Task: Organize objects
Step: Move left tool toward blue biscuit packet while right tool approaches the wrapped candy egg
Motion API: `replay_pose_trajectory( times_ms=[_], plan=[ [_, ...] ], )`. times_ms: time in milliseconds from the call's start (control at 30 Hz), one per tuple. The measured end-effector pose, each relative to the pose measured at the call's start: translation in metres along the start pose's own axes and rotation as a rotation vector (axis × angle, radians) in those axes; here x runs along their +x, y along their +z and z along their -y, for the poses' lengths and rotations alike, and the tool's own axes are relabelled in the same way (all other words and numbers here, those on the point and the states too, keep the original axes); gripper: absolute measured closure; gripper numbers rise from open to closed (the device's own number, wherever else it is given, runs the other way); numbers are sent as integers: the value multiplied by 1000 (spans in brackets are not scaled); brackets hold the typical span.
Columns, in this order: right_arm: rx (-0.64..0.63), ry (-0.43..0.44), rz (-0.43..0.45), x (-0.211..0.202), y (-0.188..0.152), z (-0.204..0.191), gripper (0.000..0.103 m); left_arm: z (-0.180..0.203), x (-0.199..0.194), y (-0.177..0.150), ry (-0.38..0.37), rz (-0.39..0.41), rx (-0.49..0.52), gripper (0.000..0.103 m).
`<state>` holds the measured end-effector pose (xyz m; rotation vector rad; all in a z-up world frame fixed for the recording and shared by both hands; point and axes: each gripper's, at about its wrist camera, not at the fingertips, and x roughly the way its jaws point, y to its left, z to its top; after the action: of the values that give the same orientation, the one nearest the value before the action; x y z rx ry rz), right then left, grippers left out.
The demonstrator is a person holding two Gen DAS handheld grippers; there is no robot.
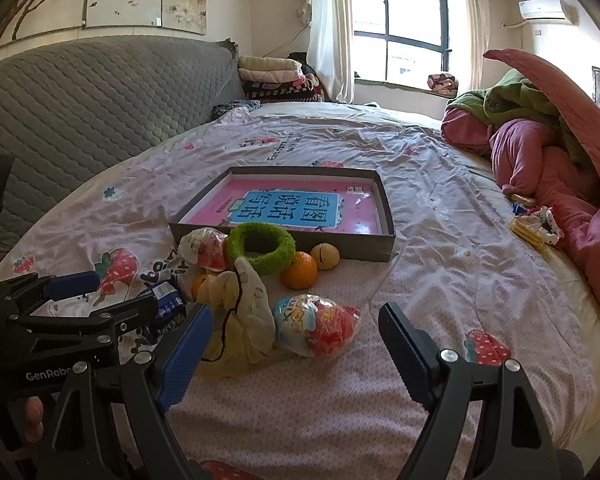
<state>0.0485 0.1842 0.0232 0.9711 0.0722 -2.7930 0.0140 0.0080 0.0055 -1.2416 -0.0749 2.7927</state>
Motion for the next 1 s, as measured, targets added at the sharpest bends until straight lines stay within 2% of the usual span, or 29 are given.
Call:
replay_pose_trajectory(
  times_ms=[1000],
  plan=[
    [1,33,-80,3,-22,7,19,-6,11,-24,16,-92,24,20]
  ],
)
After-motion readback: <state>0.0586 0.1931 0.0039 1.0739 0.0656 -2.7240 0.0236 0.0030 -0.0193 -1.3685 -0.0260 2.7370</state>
